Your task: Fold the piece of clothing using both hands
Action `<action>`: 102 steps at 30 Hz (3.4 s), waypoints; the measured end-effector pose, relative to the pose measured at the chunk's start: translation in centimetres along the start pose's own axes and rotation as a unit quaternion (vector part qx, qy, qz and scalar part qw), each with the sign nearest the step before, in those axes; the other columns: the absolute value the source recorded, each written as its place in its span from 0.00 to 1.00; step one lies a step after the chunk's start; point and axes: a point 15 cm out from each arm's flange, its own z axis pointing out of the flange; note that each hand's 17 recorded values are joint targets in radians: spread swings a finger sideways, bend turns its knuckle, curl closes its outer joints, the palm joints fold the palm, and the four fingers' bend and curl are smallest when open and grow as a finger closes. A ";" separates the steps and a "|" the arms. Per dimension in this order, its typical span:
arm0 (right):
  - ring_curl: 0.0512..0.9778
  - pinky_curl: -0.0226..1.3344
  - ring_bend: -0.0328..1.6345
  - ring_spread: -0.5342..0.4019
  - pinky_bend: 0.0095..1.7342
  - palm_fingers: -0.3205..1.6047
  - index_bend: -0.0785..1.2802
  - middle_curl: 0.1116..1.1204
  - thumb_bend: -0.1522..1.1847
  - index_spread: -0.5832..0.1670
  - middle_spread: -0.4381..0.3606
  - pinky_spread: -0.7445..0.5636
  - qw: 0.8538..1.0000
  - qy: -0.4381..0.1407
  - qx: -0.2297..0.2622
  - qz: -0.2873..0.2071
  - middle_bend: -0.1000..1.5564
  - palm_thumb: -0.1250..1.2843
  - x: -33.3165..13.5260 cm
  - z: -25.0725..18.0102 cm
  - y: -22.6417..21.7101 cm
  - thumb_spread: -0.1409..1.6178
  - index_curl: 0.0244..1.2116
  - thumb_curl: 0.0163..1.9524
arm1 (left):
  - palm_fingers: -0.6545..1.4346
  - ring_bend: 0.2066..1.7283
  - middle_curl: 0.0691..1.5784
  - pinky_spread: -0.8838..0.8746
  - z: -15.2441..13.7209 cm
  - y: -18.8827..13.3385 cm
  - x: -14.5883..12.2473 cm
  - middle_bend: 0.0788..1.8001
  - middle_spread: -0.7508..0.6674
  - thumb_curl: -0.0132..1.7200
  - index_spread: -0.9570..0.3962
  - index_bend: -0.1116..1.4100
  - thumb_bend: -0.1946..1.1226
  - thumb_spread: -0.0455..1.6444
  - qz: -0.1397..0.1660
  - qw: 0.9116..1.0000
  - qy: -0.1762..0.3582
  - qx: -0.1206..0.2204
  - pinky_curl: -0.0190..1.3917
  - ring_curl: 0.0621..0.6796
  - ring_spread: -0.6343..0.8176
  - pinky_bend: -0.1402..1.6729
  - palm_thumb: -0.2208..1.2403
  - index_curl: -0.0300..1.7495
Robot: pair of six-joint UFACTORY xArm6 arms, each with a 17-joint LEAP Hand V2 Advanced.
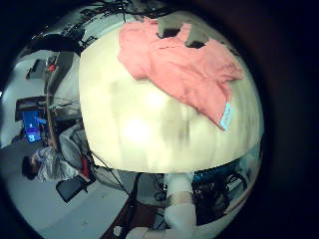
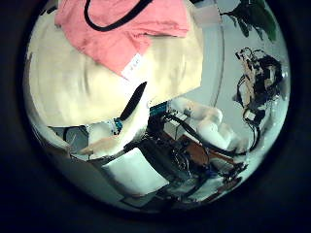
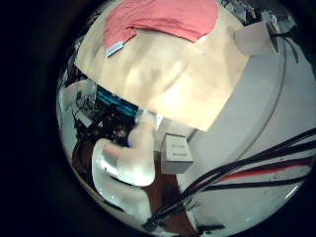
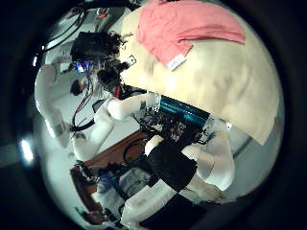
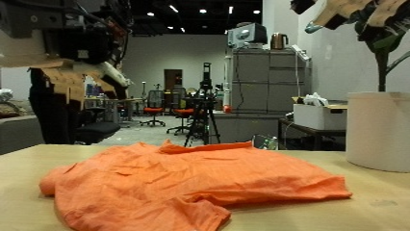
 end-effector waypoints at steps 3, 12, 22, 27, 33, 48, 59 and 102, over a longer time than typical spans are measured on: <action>0.15 0.22 0.13 0.85 0.10 0.26 0.20 0.20 0.11 0.37 0.68 0.86 1.000 0.000 0.001 0.003 0.18 0.37 0.0 0.0 0.0 0.84 0.30 0.09 | 0.48 0.20 0.20 0.69 -0.1 0.0 0.1 0.13 0.52 0.18 0.66 0.19 0.13 0.71 0.002 1.000 -0.001 0.001 0.21 0.13 0.64 0.20 0.37 0.21; 0.15 0.22 0.13 0.84 0.10 0.27 0.20 0.20 0.11 0.37 0.68 0.86 1.000 0.000 0.000 0.000 0.17 0.37 0.0 0.0 0.0 0.84 0.30 0.09 | 0.50 0.20 0.22 0.69 -0.2 0.2 -0.3 0.17 0.53 0.18 0.66 0.18 0.13 0.71 -0.005 1.000 0.001 0.001 0.21 0.13 0.65 0.18 0.37 0.21; 0.15 0.22 0.13 0.84 0.10 0.27 0.20 0.20 0.11 0.37 0.68 0.86 1.000 -0.001 0.004 0.011 0.17 0.37 0.4 -0.2 0.1 0.84 0.30 0.09 | 0.49 0.21 0.21 0.68 1.1 -0.5 1.8 0.12 0.54 0.18 0.66 0.19 0.14 0.71 0.015 1.000 -0.003 -0.005 0.21 0.13 0.64 0.19 0.39 0.22; 0.15 0.22 0.13 0.84 0.10 0.27 0.20 0.20 0.11 0.37 0.68 0.86 1.000 -0.001 0.003 0.013 0.17 0.37 0.5 -0.1 0.0 0.84 0.30 0.09 | 0.46 0.21 0.21 0.68 3.6 -1.1 3.3 0.10 0.55 0.18 0.67 0.18 0.13 0.71 0.044 0.998 -0.025 -0.027 0.22 0.14 0.65 0.20 0.41 0.21; 0.15 0.22 0.13 0.84 0.10 0.27 0.20 0.20 0.11 0.37 0.69 0.86 1.000 0.000 -0.006 0.022 0.18 0.37 0.9 0.2 -0.2 0.84 0.30 0.09 | 0.41 0.20 0.20 0.69 7.3 -2.7 4.7 0.08 0.58 0.18 0.71 0.16 0.13 0.70 0.097 0.993 -0.062 -0.036 0.23 0.14 0.67 0.23 0.39 0.20; 0.15 0.22 0.13 0.84 0.10 0.27 0.20 0.20 0.11 0.39 0.69 0.86 0.997 0.020 -0.057 0.053 0.17 0.37 3.2 0.7 1.3 0.84 0.30 0.09 | 0.35 0.22 0.19 0.75 16.4 -4.7 5.3 0.09 0.70 0.18 0.79 0.18 0.13 0.59 0.170 0.973 -0.125 -0.092 0.24 0.18 0.75 0.27 0.29 0.17; 0.14 0.22 0.13 0.85 0.10 0.27 0.21 0.20 0.11 0.38 0.69 0.86 0.995 0.019 -0.062 0.076 0.17 0.39 4.6 0.6 2.2 0.84 0.30 0.09 | 0.84 0.37 0.31 0.26 16.6 -6.9 4.5 0.38 0.29 0.28 0.56 0.20 0.31 0.66 0.170 0.971 -0.164 -0.044 0.30 0.30 0.21 0.48 0.67 0.18; 0.22 0.24 0.25 0.64 0.14 0.32 0.18 0.24 0.09 0.45 0.55 0.66 0.990 0.122 -0.061 0.032 0.21 0.52 10.2 16.8 -13.8 0.66 0.23 0.14 | 0.88 0.54 0.32 0.09 4.3 -1.9 -1.4 0.62 0.21 0.75 0.26 0.44 0.52 0.85 0.171 0.977 -0.126 -0.017 0.36 0.61 0.07 0.61 0.66 0.43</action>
